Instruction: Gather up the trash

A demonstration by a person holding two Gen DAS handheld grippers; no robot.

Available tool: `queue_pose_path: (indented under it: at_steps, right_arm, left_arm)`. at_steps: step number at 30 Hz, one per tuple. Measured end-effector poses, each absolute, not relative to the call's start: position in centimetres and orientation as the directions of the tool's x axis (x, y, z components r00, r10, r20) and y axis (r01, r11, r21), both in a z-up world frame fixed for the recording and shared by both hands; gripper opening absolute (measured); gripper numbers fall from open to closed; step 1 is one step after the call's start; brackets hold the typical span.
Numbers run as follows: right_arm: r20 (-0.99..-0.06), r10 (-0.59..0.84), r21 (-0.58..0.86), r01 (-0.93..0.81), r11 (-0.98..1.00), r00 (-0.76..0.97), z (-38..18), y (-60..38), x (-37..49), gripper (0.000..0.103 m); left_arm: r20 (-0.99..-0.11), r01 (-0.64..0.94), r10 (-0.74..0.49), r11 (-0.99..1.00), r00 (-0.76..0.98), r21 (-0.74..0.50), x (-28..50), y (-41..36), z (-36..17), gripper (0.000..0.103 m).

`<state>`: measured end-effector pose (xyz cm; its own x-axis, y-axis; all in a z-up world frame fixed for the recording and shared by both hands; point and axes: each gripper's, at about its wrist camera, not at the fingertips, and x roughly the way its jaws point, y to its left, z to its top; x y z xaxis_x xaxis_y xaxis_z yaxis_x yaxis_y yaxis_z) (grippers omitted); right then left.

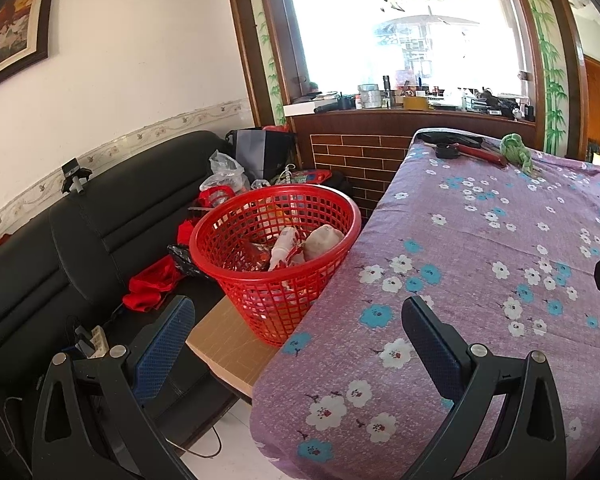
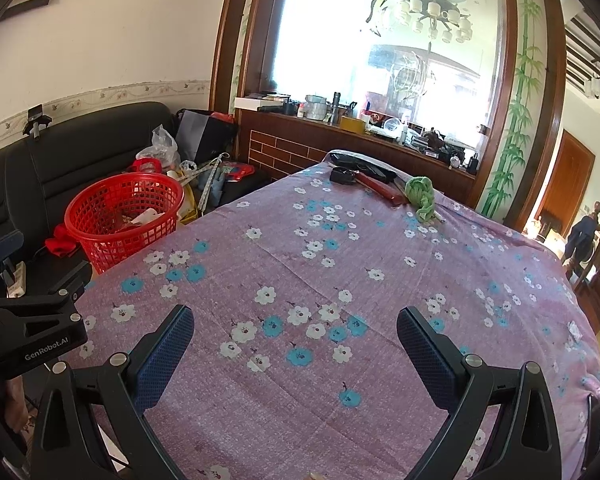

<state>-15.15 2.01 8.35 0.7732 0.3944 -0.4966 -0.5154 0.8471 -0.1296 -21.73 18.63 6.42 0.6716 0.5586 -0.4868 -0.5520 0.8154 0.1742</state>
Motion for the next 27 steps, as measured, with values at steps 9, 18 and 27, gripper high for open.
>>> queue_pose_path:
  at_steps: [9,18,27]
  right_arm:
    - [-0.505,0.395,-0.122,-0.516,0.848,0.768,8.3,1.53,-14.73,0.103]
    - [-0.507,0.395,-0.12,-0.516,0.848,0.766,8.23,1.4,-14.69,0.103]
    - [-0.508,0.395,-0.119,-0.517,0.848,0.766,8.25,1.43,-14.7,0.103]
  left_arm:
    - [-0.495,-0.542,0.552,0.821,0.671,0.179,-21.63,18.42,6.08,0.103]
    - [-0.495,-0.544,0.553,0.82,0.67,0.18,-21.5,18.52,6.21,0.103]
    - [-0.495,-0.544,0.553,0.82,0.67,0.18,-21.5,18.5,6.21,0.103]
